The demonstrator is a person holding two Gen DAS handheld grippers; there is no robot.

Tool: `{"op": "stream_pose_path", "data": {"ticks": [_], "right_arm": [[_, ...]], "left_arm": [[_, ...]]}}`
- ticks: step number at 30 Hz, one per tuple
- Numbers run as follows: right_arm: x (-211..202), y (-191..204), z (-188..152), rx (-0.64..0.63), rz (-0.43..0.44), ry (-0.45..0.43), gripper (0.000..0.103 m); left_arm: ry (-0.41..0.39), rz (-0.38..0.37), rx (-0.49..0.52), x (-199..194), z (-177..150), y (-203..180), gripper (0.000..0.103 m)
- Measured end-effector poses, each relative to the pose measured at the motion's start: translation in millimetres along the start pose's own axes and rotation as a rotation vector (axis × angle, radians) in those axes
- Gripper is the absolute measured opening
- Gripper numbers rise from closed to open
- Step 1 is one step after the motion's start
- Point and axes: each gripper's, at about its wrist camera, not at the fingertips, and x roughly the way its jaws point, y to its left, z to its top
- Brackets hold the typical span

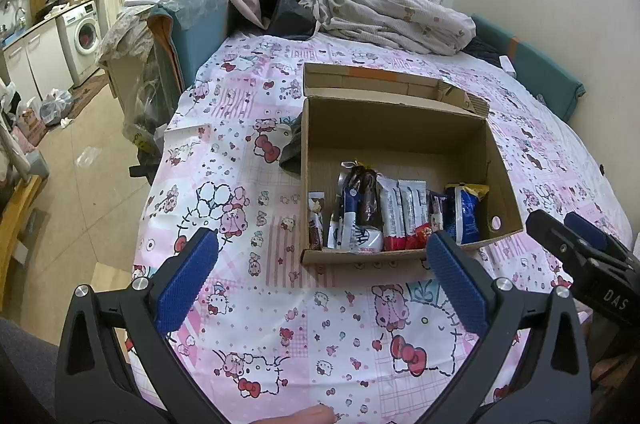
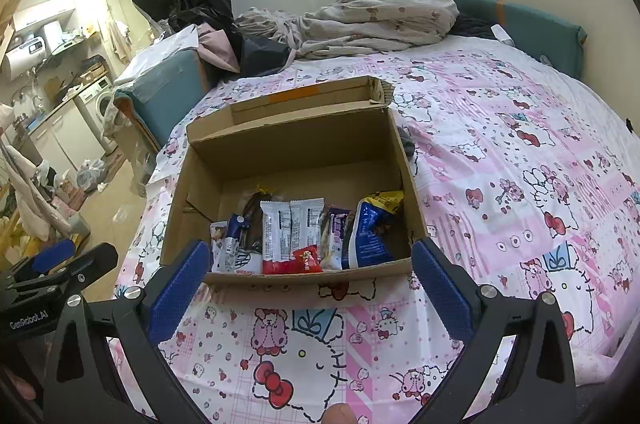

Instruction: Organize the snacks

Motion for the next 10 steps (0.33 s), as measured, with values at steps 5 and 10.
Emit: {"op": "stream_pose_path", "data": {"ticks": [5,10], "right_arm": [[-0.3,-0.6,0.2,-0.003,0.001,0.001,0.103],[-1.0,-2.0,3.8,-0.007,-0.002,0.001,0.103]], "left_arm": [[0.002,-0.002,-0.002,0.8,-0.6,-0.5,0.103],[0.000,-0.002,0.001,0.3,-0.8,-1.4,0.103]]}}
